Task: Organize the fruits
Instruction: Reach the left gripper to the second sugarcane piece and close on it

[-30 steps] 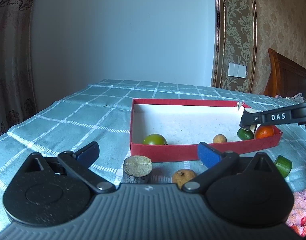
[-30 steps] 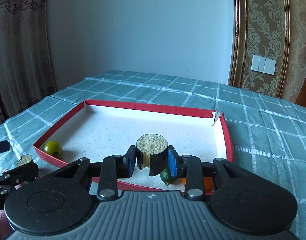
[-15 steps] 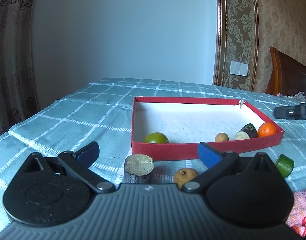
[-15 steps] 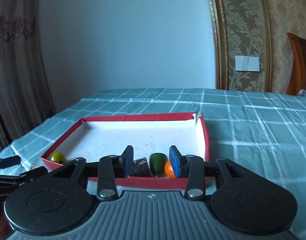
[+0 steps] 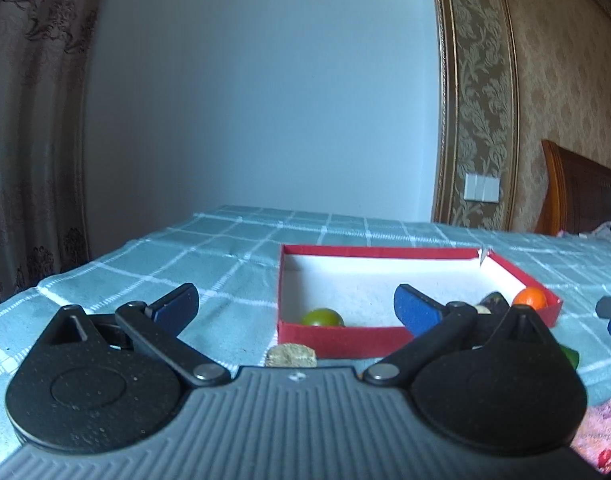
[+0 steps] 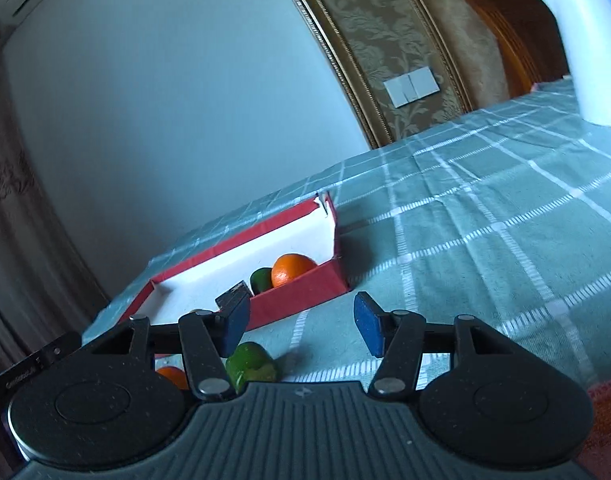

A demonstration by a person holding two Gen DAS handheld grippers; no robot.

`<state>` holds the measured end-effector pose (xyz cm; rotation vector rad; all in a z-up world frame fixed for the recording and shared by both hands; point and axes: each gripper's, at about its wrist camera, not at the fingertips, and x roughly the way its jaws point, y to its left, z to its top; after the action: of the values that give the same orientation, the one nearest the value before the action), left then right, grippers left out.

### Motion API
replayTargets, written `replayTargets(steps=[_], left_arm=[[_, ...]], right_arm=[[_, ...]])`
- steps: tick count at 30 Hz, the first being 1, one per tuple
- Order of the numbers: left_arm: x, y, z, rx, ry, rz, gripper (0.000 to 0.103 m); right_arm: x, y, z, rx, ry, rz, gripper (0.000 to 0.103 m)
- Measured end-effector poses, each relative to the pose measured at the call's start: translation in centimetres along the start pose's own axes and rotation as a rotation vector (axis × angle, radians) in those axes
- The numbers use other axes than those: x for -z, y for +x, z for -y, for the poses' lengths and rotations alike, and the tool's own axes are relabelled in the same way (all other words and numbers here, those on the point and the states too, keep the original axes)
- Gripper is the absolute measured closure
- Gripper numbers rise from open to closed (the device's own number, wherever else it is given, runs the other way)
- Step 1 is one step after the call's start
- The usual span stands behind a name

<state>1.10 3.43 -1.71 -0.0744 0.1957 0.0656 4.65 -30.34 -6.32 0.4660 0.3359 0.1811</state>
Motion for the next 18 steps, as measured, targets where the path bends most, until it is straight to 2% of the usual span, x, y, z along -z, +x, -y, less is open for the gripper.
replayTargets(steps=[1, 2, 5, 7, 9, 11, 12, 18], left_arm=[[-0.2, -0.3, -0.4, 0.001, -0.017, -0.004, 0.005], [-0.4, -0.6, -0.8, 0.009, -0.03, -0.008, 0.014], [-1.0, -1.8, -2.3, -0.006, -0.061, -0.013, 0.021], [-1.2, -2.8, -3.1, -0.011, -0.066, -0.011, 0.033], [-1.1, -3.5, -3.4, -0.007, -0.048, -0.023, 0.055], [-0.9, -3.7, -3.4, -0.002, -0.02, -0.045, 0.066], [-0.8, -3.6, -3.3, -0.001, 0.0, -0.058, 0.068], [-0.2, -2.1, -1.2, 0.011, 0.093, -0.114, 0.068]], right_arm=[[0.0, 0.0, 0.1, 0.0, 0.005, -0.003, 0.046], [0.0, 0.1, 0.1, 0.0, 0.004, -0.004, 0.046], [0.2, 0.0, 0.1, 0.001, 0.0, -0.006, 0.046], [0.2, -0.1, 0.2, 0.003, 0.003, -0.002, 0.046], [0.3, -0.1, 0.2, 0.0, 0.008, 0.001, 0.046], [0.2, 0.0, 0.3, -0.001, 0.014, 0.0, 0.046], [0.2, 0.0, 0.4, -0.001, 0.016, 0.0, 0.046], [0.3, -0.2, 0.6, -0.002, 0.027, 0.012, 0.046]])
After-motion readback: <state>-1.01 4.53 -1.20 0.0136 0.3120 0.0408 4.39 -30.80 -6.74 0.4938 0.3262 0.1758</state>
